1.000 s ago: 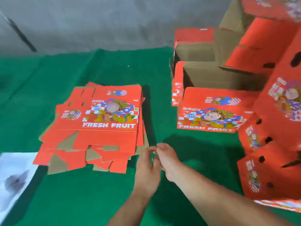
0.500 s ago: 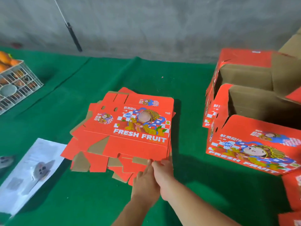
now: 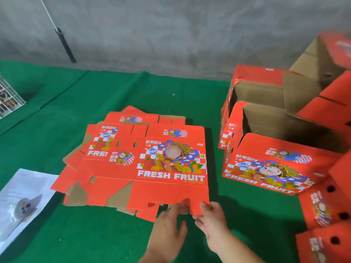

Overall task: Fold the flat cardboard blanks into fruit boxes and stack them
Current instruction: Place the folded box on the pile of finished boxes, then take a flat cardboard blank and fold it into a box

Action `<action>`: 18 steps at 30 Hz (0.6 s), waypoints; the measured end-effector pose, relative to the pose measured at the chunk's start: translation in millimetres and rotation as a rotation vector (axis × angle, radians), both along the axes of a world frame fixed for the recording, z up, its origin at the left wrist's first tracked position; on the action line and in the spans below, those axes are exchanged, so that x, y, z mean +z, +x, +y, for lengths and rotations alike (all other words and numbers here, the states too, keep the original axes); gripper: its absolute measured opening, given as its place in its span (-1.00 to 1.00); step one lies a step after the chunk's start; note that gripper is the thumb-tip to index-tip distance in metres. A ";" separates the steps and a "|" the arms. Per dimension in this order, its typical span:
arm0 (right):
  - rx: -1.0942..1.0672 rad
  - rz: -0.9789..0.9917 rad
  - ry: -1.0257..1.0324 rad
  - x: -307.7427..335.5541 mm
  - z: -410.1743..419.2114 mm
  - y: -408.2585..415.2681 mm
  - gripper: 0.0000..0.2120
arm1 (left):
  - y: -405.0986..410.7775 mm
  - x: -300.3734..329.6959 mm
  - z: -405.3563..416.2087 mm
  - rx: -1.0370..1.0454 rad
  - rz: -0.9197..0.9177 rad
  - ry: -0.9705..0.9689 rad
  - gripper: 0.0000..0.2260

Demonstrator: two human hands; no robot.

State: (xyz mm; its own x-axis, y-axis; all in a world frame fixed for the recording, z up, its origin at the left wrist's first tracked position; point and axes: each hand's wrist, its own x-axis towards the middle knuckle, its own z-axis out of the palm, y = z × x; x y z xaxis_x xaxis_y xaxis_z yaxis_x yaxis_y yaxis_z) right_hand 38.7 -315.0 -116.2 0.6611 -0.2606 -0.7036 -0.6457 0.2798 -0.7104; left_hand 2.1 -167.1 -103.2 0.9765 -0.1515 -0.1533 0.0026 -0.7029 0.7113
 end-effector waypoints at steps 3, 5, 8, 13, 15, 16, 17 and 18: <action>-0.139 -0.032 0.069 3.0 -34.3 -35.7 -0.87 | -16.1 -4.1 2.3 0.064 -0.172 0.030 -0.33; -0.150 -0.074 0.109 6.8 -51.2 -54.2 -0.69 | -27.4 2.0 11.4 0.288 -0.253 0.066 -0.33; -0.155 -0.132 0.121 17.3 -66.8 -76.7 -0.57 | -43.3 15.3 29.9 0.467 -0.217 0.170 -0.05; -0.205 -0.207 0.040 39.8 -74.6 -99.3 -0.63 | -55.4 31.4 55.4 0.460 -0.025 0.339 0.27; -0.208 -0.224 0.009 50.6 -74.5 -105.2 -0.66 | -52.7 37.6 68.6 0.456 0.072 0.252 0.14; -0.203 -0.223 -0.012 55.3 -74.7 -108.1 -0.67 | -53.1 38.0 76.3 0.446 0.078 0.154 0.06; -0.198 -0.221 -0.033 59.6 -75.4 -110.4 -0.67 | -54.9 38.1 82.0 0.437 0.066 0.065 -0.02; -0.192 -0.226 -0.054 63.9 -75.3 -113.0 -0.66 | -55.9 37.5 86.1 0.422 0.053 -0.008 -0.08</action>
